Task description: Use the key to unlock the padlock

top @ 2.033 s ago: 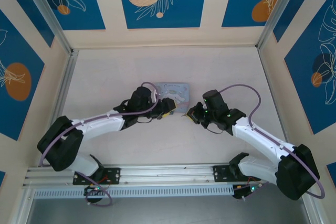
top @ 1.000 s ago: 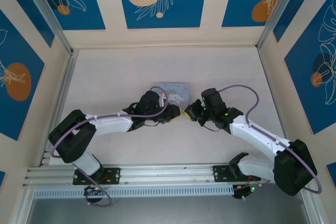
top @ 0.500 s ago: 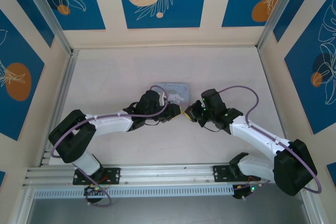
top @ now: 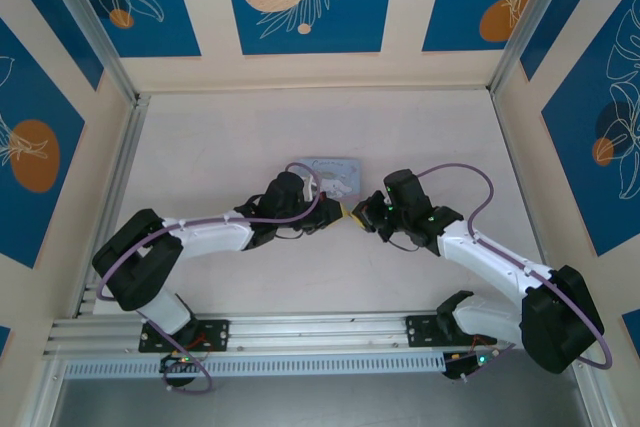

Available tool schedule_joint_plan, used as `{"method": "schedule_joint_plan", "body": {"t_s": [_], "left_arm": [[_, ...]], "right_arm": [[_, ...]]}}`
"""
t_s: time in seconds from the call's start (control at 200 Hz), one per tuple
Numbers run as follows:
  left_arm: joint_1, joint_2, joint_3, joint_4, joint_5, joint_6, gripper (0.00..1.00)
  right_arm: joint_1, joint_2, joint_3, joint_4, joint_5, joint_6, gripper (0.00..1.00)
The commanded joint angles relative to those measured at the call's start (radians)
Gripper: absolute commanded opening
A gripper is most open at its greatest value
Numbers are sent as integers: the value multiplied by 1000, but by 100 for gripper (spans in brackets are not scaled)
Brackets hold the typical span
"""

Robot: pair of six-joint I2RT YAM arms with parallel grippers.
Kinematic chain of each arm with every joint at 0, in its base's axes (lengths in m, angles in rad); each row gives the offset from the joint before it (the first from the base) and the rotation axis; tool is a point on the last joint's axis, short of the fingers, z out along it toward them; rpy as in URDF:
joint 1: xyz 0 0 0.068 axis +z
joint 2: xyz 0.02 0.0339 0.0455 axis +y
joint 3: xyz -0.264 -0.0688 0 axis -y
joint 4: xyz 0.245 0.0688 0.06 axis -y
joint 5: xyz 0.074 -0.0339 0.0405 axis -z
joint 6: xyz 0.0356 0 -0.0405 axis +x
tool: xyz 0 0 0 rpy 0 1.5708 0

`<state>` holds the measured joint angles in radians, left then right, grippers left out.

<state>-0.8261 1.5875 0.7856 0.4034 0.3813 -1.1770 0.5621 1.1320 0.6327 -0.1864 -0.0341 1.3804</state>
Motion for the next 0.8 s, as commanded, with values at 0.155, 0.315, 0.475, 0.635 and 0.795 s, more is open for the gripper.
{"method": "schedule_joint_plan", "body": {"t_s": [0.155,0.315,0.475,0.635,0.795], "left_arm": [[21,-25,28,-33,31,114,0],[80,-41,88,-135,163,281,0],[126,-16,149,-142,313,356,0],[145,20,193,-122,411,353,0],[156,48,202,-57,457,297,0]], "right_arm": [[-77,-125,-7,-83,-1,-64,52],[-219,-200,-43,-14,-150,-227,54],[-315,-142,-72,224,-421,-393,48],[-341,-93,-82,368,-544,-453,45],[-347,-47,-70,440,-613,-456,42]]}}
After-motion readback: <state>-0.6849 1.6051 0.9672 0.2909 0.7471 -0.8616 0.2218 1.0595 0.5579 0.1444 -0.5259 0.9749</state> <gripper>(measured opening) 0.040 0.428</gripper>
